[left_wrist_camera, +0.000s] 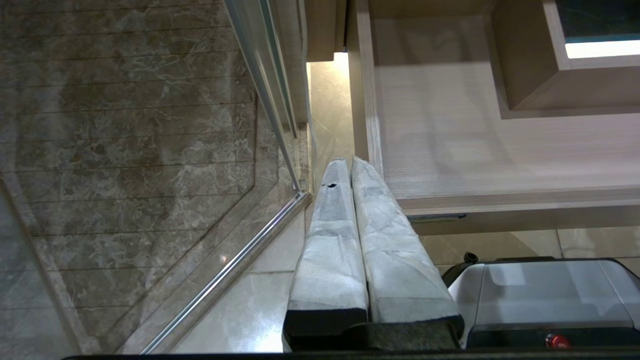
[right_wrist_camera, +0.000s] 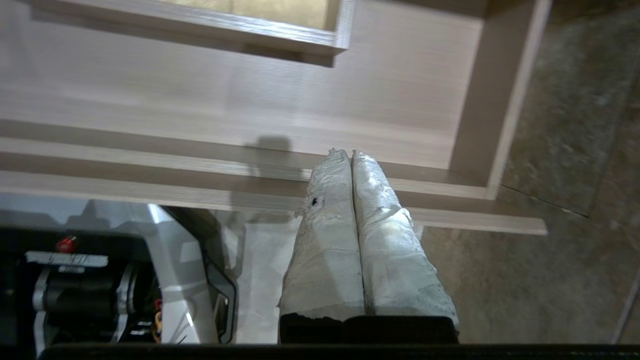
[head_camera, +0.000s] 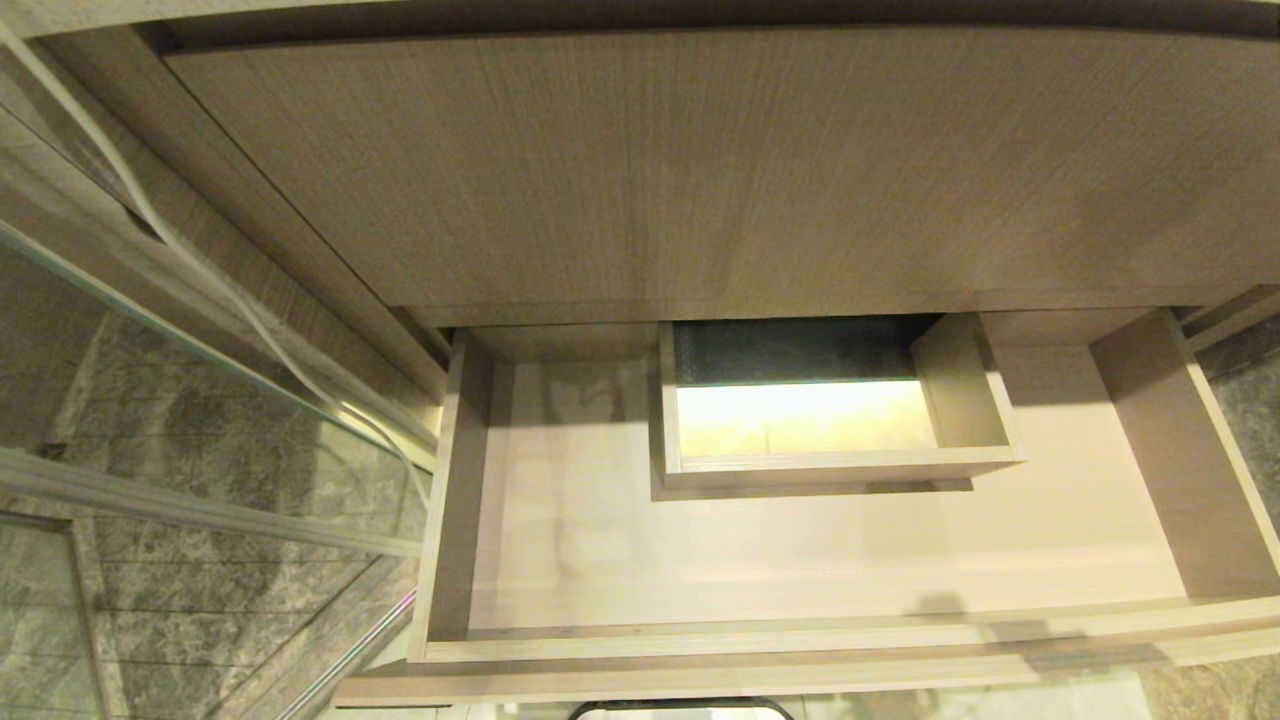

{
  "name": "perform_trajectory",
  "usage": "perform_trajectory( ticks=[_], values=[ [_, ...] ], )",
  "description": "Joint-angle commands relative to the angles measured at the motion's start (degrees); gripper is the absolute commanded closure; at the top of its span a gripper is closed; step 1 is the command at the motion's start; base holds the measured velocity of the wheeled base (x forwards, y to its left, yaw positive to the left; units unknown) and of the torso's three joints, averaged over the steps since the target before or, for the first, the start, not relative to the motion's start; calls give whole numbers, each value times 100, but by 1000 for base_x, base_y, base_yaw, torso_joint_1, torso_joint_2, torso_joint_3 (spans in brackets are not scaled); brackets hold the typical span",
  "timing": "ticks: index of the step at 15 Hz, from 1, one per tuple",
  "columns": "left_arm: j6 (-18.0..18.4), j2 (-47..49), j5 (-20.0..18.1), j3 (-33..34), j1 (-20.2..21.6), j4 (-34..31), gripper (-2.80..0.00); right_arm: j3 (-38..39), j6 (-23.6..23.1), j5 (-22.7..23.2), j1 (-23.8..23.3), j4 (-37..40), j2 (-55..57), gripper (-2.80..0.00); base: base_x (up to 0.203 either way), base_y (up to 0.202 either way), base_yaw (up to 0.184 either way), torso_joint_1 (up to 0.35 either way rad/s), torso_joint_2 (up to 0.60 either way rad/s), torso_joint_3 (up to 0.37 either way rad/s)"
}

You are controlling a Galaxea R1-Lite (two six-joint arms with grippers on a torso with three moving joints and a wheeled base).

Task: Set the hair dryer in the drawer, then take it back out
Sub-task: Pick up the hairdryer

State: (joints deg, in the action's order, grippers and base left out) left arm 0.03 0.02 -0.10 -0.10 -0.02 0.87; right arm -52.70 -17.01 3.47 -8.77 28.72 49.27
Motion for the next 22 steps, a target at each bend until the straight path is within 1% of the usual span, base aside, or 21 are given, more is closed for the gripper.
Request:
perform_trajectory(
  ticks=[1,6,12,15,22],
  values=[
    [-2,6,1,1,2,1,0,-5,-13,4,-11,19,-14,0,0,0,0,0,0,0],
    [-3,6,1,1,2,1,0,-30,-13,4,-124,19,-14,0,0,0,0,0,0,0],
    [-3,6,1,1,-6,1,0,5,4,4,-143,-60,-85,0,0,0,0,0,0,0],
    [-3,6,1,1,2,1,0,5,4,4,-169,-68,-120,0,0,0,0,46,-280,-121],
    [-3,6,1,1,0,1,0,-21,4,4,-213,-77,-137,0,0,0,0,317,-492,-222]
  ],
)
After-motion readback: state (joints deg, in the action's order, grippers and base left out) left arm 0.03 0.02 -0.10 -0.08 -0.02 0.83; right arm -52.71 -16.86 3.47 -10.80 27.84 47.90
